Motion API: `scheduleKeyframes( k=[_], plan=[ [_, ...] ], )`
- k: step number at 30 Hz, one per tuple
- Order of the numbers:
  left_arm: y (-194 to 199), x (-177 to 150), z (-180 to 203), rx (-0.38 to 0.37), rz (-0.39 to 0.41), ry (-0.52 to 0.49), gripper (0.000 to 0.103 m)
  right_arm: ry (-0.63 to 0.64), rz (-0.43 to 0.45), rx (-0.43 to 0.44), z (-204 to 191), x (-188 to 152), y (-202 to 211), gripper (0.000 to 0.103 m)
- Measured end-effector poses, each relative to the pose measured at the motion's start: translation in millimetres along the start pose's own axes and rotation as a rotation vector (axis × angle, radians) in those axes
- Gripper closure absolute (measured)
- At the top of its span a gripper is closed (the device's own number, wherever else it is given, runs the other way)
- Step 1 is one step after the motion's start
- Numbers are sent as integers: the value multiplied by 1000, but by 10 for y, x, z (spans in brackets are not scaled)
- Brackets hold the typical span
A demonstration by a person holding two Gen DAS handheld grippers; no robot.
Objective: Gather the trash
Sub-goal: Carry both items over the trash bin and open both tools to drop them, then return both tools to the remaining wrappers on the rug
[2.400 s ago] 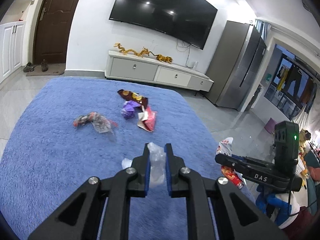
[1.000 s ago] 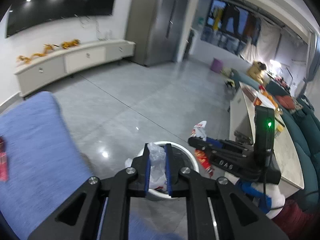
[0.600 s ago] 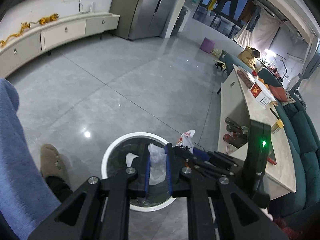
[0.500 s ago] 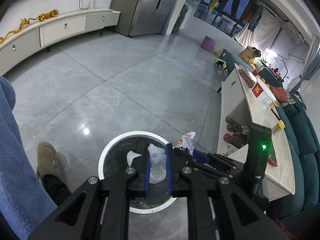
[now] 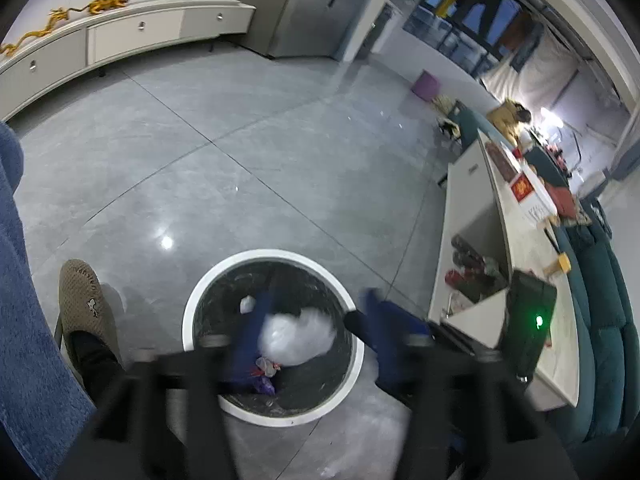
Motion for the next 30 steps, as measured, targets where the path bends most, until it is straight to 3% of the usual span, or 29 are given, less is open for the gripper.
scheduleKeyframes(
  k=[7,13,30],
  plan=[
    [40,17,48,21,31,-16,46,-36,15,-25,138,-39,155,51],
    [282,15,22,85,125,-22,46,-34,36,-32,106,-26,282,51],
    [1489,-146,-369,297,360,-26,46,154,141,16,-813,162,652,47]
  ],
)
Point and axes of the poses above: each gripper's, at about its wrist camera, not at the fingertips, and y roughly against the way its jaws point, z to its right, x to its top, the point moved 6 cm from there along -y, roughly the way its jaws point, and after that the axes turned 5 degrees about y, right-handed, at the moved point
